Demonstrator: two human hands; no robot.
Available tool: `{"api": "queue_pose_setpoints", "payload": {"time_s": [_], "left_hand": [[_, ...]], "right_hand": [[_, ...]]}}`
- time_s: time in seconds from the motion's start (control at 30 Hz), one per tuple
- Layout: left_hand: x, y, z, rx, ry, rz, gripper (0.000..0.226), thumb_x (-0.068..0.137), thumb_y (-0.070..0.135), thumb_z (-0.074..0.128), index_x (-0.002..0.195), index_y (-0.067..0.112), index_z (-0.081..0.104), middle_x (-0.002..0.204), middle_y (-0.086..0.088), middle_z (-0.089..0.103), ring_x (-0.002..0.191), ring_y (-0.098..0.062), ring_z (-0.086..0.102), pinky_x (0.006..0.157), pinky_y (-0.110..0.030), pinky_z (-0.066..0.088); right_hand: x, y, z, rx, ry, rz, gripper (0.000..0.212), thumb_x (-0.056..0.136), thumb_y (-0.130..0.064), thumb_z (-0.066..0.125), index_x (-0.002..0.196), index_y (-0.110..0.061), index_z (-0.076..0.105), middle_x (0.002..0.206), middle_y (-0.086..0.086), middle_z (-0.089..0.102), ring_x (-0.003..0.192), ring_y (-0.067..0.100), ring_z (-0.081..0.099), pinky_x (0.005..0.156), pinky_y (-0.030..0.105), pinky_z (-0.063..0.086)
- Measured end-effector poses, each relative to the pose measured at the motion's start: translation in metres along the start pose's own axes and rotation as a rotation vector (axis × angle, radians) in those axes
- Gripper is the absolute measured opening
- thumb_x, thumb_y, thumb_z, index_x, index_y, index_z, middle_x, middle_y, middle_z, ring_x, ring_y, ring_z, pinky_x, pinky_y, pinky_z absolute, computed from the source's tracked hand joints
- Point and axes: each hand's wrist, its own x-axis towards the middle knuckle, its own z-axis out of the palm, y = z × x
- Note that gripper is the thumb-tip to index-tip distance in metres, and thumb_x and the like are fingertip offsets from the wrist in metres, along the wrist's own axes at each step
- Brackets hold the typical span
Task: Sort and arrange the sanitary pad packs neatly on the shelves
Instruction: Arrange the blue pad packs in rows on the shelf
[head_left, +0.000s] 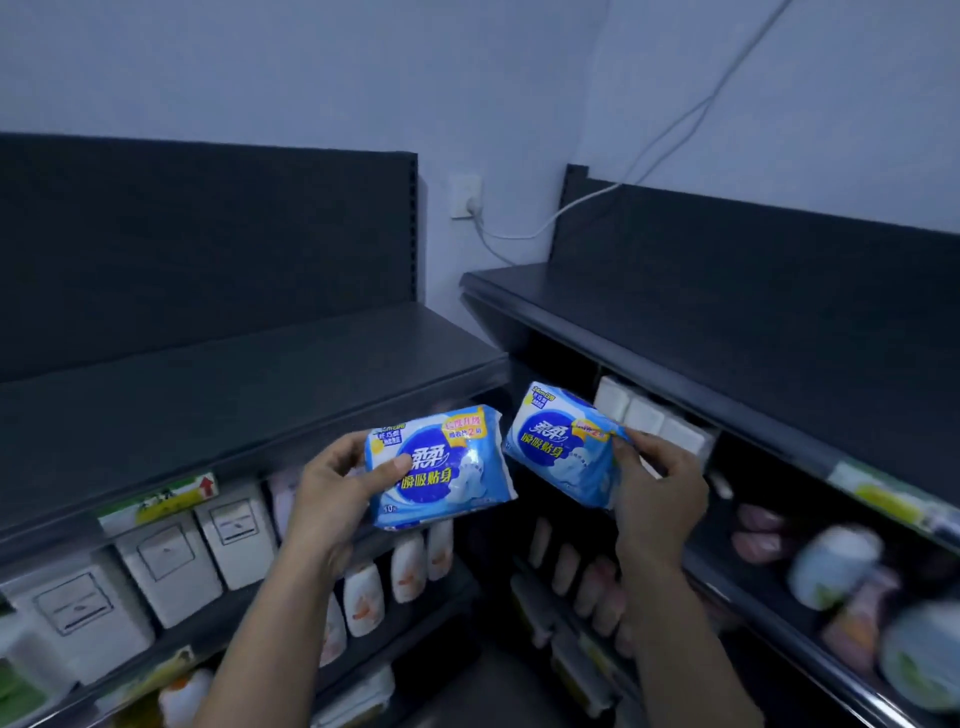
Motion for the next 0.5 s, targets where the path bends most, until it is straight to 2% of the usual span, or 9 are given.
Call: {"api": "queue_pose_setpoints", "payload": {"time_s": [0.03,0.07,0.13,0.17,0.27,0.33,0.4,0.5], "left_hand": [[-0.005,-0.005,0.009,-0.006,-0.033,-0.018,0.032,0.071,0.000,0.076,0.102,0.004,0.066,0.093,-0.014,0.071,0.063,-0.016,0.069,0.056,-0.031,0.059],[-0.011,-0.010,0.018,-0.020,-0.067,-0.038,0.038,0.066,0.007,0.081,0.101,0.005,0.067,0.093,-0.014,0.071,0.065,-0.019,0.070,0.060,-0.035,0.060],[-0.022,-0.019,0.039,-0.032,-0.127,-0.085,0.052,0.051,0.020,0.089,0.097,0.008,0.068,0.093,-0.016,0.072,0.070,-0.025,0.070,0.067,-0.043,0.060],[-0.026,-0.023,0.051,-0.019,-0.154,-0.087,0.049,0.052,0.019,0.087,0.095,0.009,0.068,0.093,-0.017,0.072,0.070,-0.024,0.070,0.065,-0.041,0.060],[-0.043,-0.035,0.090,-0.007,-0.222,-0.084,0.024,0.073,-0.001,0.073,0.095,0.009,0.065,0.081,-0.009,0.072,0.057,-0.012,0.068,0.047,-0.025,0.055],[-0.056,-0.040,0.118,0.003,-0.284,-0.089,0.022,0.077,-0.004,0.069,0.095,0.009,0.065,0.072,-0.001,0.073,0.056,-0.010,0.068,0.045,-0.023,0.053],[-0.070,-0.046,0.146,0.009,-0.345,-0.095,0.022,0.078,-0.004,0.069,0.096,0.009,0.065,0.072,-0.001,0.074,0.058,-0.011,0.069,0.046,-0.023,0.053],[-0.093,-0.056,0.191,0.028,-0.393,-0.100,0.023,0.076,0.000,0.073,0.095,0.012,0.066,0.075,-0.001,0.074,0.061,-0.013,0.070,0.047,-0.025,0.055]], "right_hand": [[0.004,-0.001,-0.016,-0.026,0.027,-0.032,0.018,0.076,-0.004,0.074,0.086,-0.019,0.074,0.090,0.003,0.067,0.092,0.022,0.065,0.087,0.034,0.051],[0.007,-0.001,-0.032,-0.052,0.053,-0.060,0.018,0.076,-0.002,0.074,0.086,-0.017,0.074,0.088,0.003,0.067,0.091,0.022,0.064,0.087,0.031,0.050],[0.016,-0.001,-0.064,-0.092,0.117,-0.093,0.017,0.076,0.000,0.074,0.089,-0.011,0.075,0.088,0.005,0.066,0.089,0.022,0.063,0.081,0.017,0.046],[0.020,-0.002,-0.079,-0.087,0.147,-0.088,0.017,0.076,0.000,0.075,0.089,-0.011,0.075,0.090,0.008,0.066,0.089,0.021,0.063,0.079,0.015,0.045],[0.033,-0.001,-0.127,-0.040,0.188,-0.037,0.017,0.077,0.000,0.074,0.087,-0.013,0.072,0.096,0.014,0.067,0.088,0.020,0.062,0.081,0.021,0.049],[0.043,-0.003,-0.161,-0.101,0.228,-0.039,0.014,0.078,-0.001,0.074,0.087,-0.012,0.073,0.094,0.010,0.065,0.090,0.021,0.062,0.085,0.026,0.049],[0.053,-0.006,-0.194,-0.132,0.270,-0.050,0.016,0.077,-0.002,0.074,0.085,-0.015,0.073,0.094,0.008,0.066,0.090,0.019,0.063,0.088,0.032,0.049],[0.073,-0.011,-0.242,-0.167,0.309,-0.072,0.015,0.075,0.002,0.074,0.086,-0.009,0.074,0.095,0.013,0.067,0.076,-0.002,0.059,0.080,0.014,0.046]]}}
